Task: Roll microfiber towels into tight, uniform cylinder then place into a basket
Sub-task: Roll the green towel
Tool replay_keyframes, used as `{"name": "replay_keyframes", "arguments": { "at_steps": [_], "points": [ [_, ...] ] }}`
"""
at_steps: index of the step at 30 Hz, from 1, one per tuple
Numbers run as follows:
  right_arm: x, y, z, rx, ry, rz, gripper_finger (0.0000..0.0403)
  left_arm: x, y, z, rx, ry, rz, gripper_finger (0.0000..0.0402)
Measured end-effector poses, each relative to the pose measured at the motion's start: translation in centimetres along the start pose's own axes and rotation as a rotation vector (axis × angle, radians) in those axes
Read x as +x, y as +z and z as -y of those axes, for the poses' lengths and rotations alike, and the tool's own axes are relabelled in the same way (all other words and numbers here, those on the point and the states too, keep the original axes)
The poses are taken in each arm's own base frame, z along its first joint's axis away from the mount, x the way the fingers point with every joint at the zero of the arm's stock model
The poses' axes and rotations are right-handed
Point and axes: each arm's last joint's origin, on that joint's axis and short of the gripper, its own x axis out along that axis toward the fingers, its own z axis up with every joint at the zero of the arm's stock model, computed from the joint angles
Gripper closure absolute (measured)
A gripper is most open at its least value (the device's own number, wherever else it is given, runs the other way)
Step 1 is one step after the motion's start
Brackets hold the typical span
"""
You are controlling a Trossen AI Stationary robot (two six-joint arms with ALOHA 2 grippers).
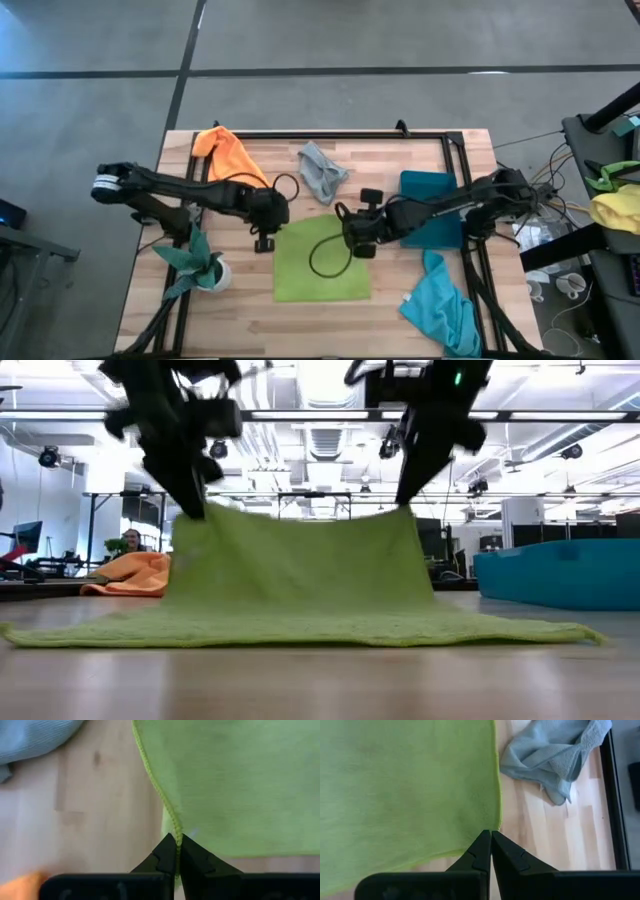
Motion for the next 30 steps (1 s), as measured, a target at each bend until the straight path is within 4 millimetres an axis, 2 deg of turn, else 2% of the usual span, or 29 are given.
{"name": "replay_keyframes", "arguments": {
  "at_steps": [7,15,19,22,26,30],
  "points": [
    [3.2,-1.2,1.8,-0.06,-0.014,-0.024,0.0394,3.6,-1.2,-2.6,0.159,0.057,-0.076,0.0401],
    [5.5,-2.4,2.4,-0.095,-0.003,0.004,0.0394,5.4,-1.2,-4.4,0.277,0.125,-0.133,0.0401],
    [6.8,-3.2,2.5,-0.118,0.081,0.025,0.0394,6.4,-1.2,-4.5,0.355,0.124,-0.144,0.0401],
    [7.5,-4.0,3.0,-0.11,0.078,-0.002,0.0394,6.7,-1.2,-4.6,0.407,0.141,-0.17,0.0401],
    [7.7,-4.0,3.6,-0.118,0.071,-0.003,0.0394,6.3,-0.6,-4.8,0.438,0.183,-0.171,0.0401],
    [7.7,-3.7,3.7,-0.132,0.157,0.022,0.0394,6.2,-0.5,-4.7,0.437,0.181,-0.167,0.0401]
  ]
}}
